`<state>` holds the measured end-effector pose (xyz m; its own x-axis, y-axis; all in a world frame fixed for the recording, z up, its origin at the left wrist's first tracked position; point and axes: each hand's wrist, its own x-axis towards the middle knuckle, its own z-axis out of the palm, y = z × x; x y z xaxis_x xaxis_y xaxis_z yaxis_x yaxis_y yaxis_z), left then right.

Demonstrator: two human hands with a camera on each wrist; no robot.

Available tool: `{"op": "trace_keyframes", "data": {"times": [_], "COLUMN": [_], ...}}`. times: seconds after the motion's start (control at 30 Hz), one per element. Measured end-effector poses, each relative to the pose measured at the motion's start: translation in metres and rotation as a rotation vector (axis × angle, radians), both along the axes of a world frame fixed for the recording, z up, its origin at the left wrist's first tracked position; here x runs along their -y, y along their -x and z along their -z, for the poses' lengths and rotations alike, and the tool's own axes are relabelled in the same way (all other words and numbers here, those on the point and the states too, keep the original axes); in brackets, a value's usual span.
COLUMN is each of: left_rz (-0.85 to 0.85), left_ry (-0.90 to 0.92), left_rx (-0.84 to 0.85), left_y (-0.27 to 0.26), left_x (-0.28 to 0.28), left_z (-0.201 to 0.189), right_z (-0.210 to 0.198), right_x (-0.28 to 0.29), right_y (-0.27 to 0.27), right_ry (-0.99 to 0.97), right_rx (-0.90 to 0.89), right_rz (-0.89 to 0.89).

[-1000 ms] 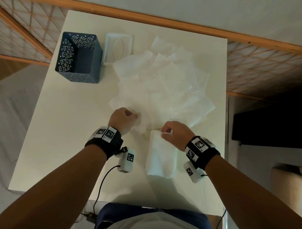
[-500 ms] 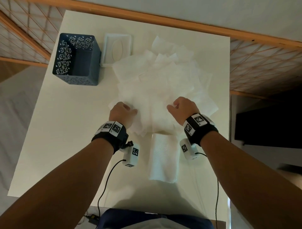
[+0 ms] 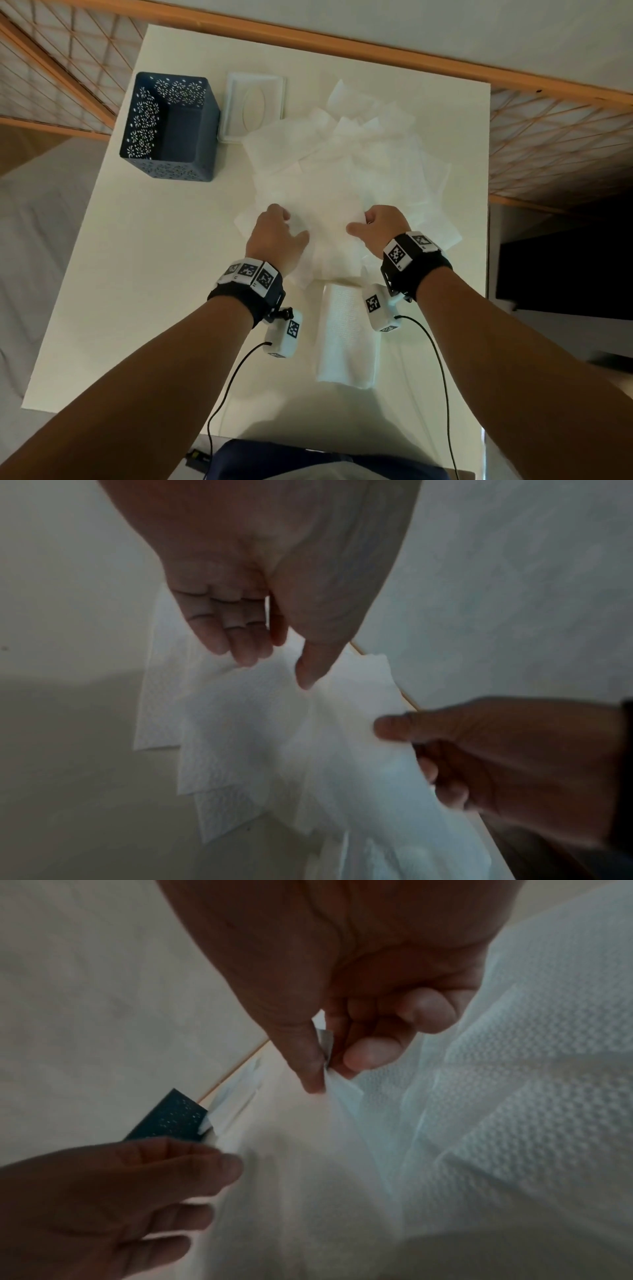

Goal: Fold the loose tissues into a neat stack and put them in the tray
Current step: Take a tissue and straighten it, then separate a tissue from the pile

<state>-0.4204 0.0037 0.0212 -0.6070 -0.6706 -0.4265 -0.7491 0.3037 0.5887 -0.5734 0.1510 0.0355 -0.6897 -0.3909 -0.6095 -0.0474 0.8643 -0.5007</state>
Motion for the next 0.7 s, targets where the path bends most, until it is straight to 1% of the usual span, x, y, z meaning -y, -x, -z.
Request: {"op": "trace_keyframes", "data": {"times": [0.07, 0.13, 0.2, 0.3, 0.4, 0.53, 0.63, 0.7], "left_rz": [0.167, 0.338, 0.421, 0.493, 0.518, 0.505, 0.406, 0.312], "left_ry": [0.013, -0.014, -0.059, -0.096, -0.048, 0.057, 0.087, 0.049], "left_rx": [-0.125, -0.196, -0.220, -0.212, -0.206, -0.311, -0.303, -0.295], "left_y": [-0.001, -0.001, 0.000, 0.000, -0.002, -0.004, -0.003, -0.004], "left_x": [-0.011, -0.022, -0.030, -0.038, -0.038, -0.030, -0.025, -0.019], "left_z": [-0.004, -0.010, -0.016, -0.020, -0.022, -0.026, -0.038, -0.046], "right_z": [-0.003, -0.009, -0.014, -0.019, -0.023, -0.027, -0.033, -0.035], "right_x": [0.000, 0.001, 0.003, 0.006, 0.009, 0.010, 0.008, 0.006], "right_y": [-0.003, -0.005, -0.006, -0.005, -0.005, -0.005, -0.006, -0.006], "right_ry": [0.081, 0.154, 0.214, 0.275, 0.294, 0.319, 0.280, 0.224], "right_rx": [0.029, 0.078, 0.139, 0.252, 0.300, 0.360, 0.330, 0.254], "right_rz": [0.052, 0.106, 0.156, 0.253, 0.299, 0.347, 0.349, 0.320]}}
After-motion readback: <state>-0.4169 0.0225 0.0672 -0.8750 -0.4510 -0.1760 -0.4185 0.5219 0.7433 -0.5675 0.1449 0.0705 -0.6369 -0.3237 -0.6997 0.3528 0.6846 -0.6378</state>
